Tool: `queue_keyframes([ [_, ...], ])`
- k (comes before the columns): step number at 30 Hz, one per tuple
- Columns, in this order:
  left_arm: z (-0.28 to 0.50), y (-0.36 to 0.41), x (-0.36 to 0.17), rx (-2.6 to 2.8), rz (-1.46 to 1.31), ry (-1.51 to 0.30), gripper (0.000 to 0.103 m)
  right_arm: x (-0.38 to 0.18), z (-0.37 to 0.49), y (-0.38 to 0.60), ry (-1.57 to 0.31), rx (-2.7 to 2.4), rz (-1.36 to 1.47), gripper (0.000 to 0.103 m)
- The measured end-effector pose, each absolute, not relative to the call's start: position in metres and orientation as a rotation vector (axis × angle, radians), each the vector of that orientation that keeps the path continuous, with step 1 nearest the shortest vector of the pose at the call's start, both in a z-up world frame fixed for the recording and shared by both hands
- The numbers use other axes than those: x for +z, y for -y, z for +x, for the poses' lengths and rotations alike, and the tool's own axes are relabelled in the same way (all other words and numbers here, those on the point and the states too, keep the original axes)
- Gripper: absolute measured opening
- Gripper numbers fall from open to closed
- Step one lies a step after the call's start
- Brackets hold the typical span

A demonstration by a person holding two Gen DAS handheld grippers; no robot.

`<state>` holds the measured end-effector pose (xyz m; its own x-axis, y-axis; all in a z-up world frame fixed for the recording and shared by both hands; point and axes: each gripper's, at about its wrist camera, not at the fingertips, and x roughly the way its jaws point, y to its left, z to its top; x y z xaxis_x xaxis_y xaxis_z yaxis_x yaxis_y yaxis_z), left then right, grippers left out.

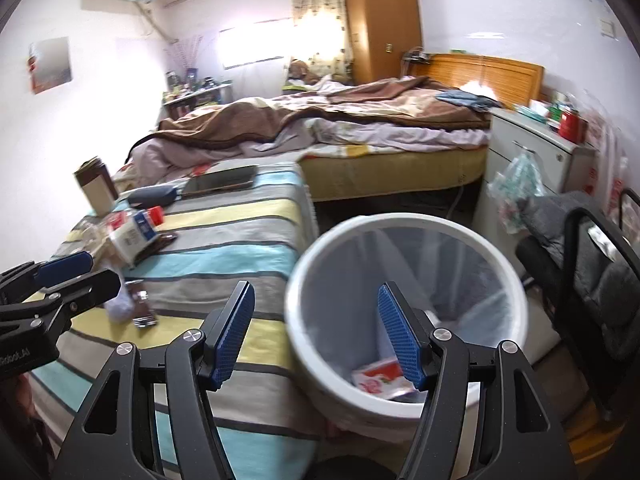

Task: Collect trash
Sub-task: 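Move both tools back toward the remaining trash on the bed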

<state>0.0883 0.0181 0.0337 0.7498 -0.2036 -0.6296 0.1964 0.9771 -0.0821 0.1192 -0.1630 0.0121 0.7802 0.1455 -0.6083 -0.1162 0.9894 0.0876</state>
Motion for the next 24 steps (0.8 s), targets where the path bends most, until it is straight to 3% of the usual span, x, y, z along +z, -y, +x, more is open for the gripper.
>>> queue_keyframes([
  [24,0.087,-0.165,0.006,0.011,-0.104,-0.737,0.066,-0.019,0.141,0.047,-0.793,0.370,-0.074,0.066],
])
